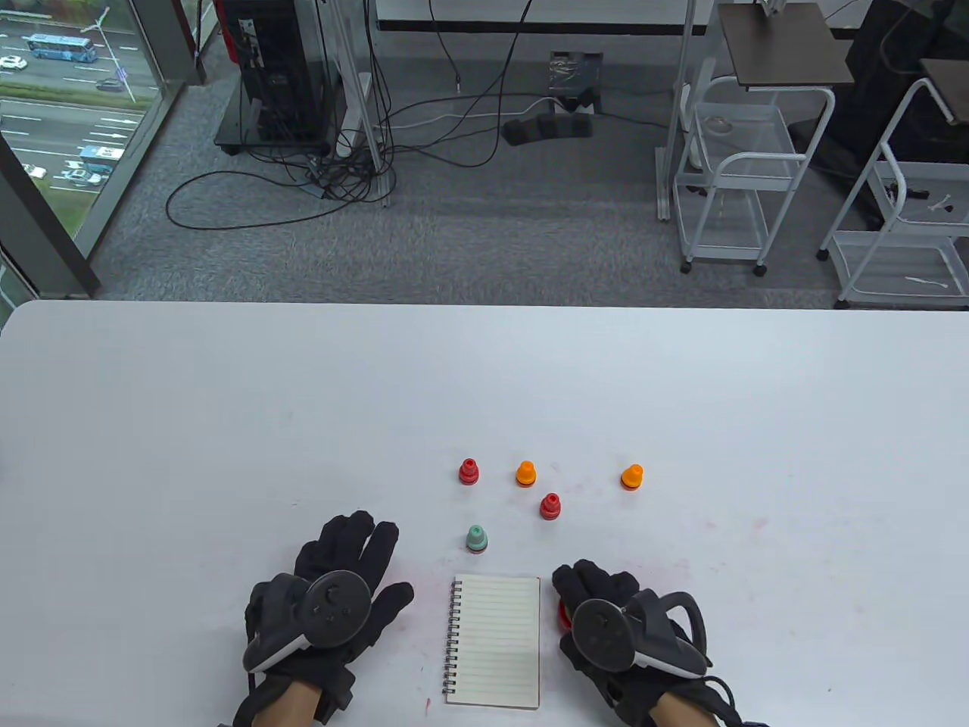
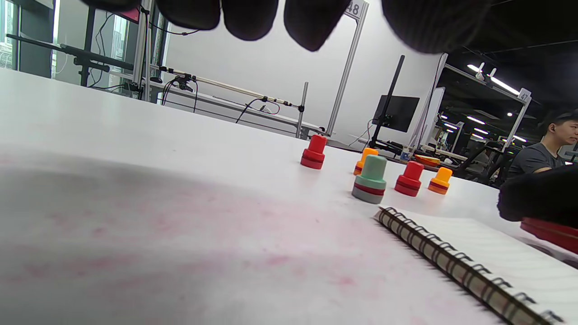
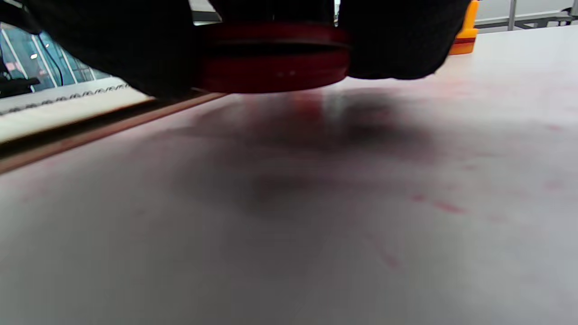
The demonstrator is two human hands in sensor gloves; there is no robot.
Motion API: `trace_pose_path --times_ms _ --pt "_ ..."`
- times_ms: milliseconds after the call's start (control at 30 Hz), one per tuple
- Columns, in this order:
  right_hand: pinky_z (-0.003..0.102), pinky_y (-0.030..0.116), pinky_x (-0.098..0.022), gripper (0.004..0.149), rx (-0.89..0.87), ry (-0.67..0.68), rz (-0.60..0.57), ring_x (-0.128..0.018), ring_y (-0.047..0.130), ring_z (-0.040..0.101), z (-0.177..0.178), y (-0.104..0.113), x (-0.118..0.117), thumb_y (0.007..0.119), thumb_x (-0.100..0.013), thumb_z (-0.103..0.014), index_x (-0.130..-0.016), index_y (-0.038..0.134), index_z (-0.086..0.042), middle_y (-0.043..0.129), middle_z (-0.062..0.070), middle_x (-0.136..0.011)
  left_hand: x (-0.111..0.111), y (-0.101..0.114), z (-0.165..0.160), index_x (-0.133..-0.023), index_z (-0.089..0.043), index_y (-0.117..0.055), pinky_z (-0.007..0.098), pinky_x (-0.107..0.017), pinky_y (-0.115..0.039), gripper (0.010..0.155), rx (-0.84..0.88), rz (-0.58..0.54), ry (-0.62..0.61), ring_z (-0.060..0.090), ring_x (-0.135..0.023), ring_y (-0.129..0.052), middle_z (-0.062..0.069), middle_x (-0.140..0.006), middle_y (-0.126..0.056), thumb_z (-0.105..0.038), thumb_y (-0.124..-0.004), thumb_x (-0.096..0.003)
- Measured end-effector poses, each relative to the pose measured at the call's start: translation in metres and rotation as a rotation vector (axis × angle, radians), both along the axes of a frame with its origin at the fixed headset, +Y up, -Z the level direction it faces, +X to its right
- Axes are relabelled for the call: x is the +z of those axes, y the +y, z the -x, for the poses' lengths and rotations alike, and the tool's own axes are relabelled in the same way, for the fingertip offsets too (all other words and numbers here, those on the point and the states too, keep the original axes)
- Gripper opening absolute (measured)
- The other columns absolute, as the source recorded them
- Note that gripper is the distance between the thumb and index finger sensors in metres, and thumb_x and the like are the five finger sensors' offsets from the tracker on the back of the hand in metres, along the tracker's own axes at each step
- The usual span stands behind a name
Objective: Stamp reward stamp onto notebook
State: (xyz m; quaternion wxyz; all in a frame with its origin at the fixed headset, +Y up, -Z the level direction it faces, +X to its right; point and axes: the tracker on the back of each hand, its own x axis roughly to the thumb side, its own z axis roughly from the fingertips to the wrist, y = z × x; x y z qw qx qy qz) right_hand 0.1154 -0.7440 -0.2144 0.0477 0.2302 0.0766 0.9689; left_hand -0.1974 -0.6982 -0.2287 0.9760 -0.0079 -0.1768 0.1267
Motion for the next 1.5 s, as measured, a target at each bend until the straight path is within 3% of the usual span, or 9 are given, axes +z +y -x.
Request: trace_pose_path --times_ms 733,1133,1500 --pt "0.055 0.069 -0.063 0.068 0.012 0.001 0.031 -0.087 0.066 0.045 0.012 -0.004 -0.004 0.075 -0.048 -0.045 -0.104 0.049 -0.014 0.057 0.013 -0.106 -0.002 -0.004 -0.002 -0.117 -0.018 -0.050 0.071 -0.072 -0.053 0.080 -0.010 0.032 -0.007 0.052 -0.108 -0.050 0.021 -0.122 -0.042 -0.059 -0.064 -0.0504" --pt "0.061 0.065 -0.065 0.071 -0.060 -0.095 0.003 -0.089 0.064 0.045 -0.021 0.016 -0.003 0.078 -0.045 -0.045 -0.104 0.049 -0.016 0.056 0.013 -0.107 -0.003 -0.005 0.001 -0.118 -0.018 -0.051 0.071 -0.072 -0.053 0.080 -0.010 0.040 0.000 0.052 -0.108 -0.050 0.022 -0.122 -0.042 -0.060 -0.064 -0.0502" --pt "0.067 0.057 -0.067 0.074 0.037 -0.153 0.096 -0.094 0.056 0.045 -0.041 0.006 -0.004 0.079 -0.044 -0.044 -0.105 0.046 -0.018 0.053 0.011 -0.109 -0.003 -0.007 0.003 -0.117 -0.018 -0.051 0.071 -0.072 -0.053 0.080 -0.013 0.053 0.004 0.052 -0.108 -0.050 0.021 -0.122 -0.043 -0.059 -0.064 -0.0504"
